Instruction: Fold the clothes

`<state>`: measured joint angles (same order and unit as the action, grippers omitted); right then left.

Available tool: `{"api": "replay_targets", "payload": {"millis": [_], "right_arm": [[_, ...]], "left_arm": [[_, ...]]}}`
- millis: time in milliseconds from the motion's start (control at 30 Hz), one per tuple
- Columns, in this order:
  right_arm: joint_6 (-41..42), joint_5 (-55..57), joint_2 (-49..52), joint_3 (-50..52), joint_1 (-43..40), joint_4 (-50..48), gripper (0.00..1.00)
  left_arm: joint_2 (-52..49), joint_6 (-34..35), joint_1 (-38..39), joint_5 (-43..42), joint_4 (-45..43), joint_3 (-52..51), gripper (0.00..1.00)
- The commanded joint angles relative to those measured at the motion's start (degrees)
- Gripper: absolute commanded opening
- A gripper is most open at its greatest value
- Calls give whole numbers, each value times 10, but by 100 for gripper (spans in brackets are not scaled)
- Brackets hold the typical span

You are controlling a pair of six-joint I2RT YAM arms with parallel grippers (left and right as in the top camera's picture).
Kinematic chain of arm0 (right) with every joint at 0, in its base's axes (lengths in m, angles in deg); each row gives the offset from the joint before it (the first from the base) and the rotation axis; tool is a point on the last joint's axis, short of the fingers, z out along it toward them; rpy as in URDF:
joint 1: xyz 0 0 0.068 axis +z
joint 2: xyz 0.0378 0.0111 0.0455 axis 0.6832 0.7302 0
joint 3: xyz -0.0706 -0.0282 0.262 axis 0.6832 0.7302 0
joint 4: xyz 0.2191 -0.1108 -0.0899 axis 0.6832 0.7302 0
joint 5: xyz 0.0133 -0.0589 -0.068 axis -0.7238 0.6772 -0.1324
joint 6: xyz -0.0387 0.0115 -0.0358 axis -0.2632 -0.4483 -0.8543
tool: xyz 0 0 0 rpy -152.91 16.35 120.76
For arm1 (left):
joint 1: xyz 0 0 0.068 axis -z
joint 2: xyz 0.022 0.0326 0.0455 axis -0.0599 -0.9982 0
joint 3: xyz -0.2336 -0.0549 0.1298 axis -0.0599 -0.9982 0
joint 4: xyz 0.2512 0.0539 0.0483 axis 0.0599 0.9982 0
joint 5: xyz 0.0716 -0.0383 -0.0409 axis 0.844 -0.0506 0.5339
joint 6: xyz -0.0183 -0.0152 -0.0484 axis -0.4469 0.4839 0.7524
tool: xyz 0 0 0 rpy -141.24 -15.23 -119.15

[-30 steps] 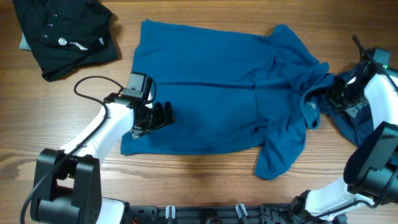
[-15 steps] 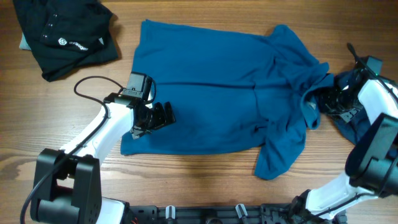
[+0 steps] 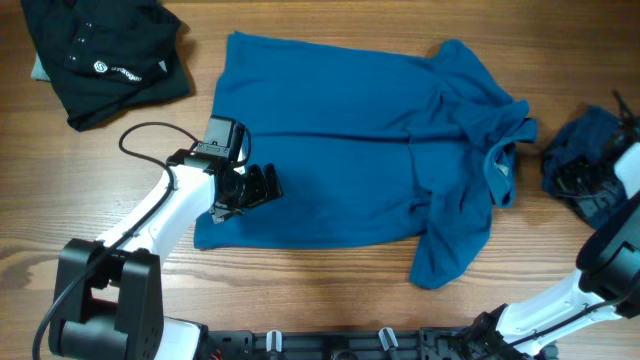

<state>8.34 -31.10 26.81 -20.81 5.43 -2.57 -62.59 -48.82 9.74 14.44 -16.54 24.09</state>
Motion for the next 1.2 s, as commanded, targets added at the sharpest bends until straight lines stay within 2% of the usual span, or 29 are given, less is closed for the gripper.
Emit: {"api": "replay_targets", "payload": {"millis": [0, 167, 267, 367, 533, 633, 733, 867, 967, 1067, 1167], "right_arm": [[7, -45, 10, -49, -4, 32, 16], [-37, -145, -42, -116, 23, 97, 21], [-103, -210, -100, -134, 51, 146, 33], [-130, -211, -159, -135, 83, 201, 51], [-144, -196, -244, -135, 121, 293, 65], [-145, -196, -285, -134, 136, 332, 69], [-155, -196, -329, -122, 152, 364, 75], [-157, -226, -404, -56, 187, 376, 93], [-132, -246, -449, 20, 207, 345, 99], [-80, -254, -480, 132, 212, 296, 99], [-68, -290, -482, 215, 212, 243, 99]], "left_arm": [[-7, -1, 1, 8, -2, -3, 100], [-7, -1, 1, 8, -2, -3, 100], [-7, -16, 1, 7, -2, -3, 100], [-7, -43, 1, 8, -1, -3, 100], [-6, -40, 0, 9, 1, -3, 100], [-6, 2, -9, 21, 5, -3, 100], [-6, 17, -24, 18, 12, -3, 100], [-6, 14, -32, -13, 27, -3, 100], [-7, 14, -32, -23, 35, -3, 100], [-7, 12, -32, -23, 38, -3, 100], [-7, 12, -32, -23, 38, -3, 100]]}}
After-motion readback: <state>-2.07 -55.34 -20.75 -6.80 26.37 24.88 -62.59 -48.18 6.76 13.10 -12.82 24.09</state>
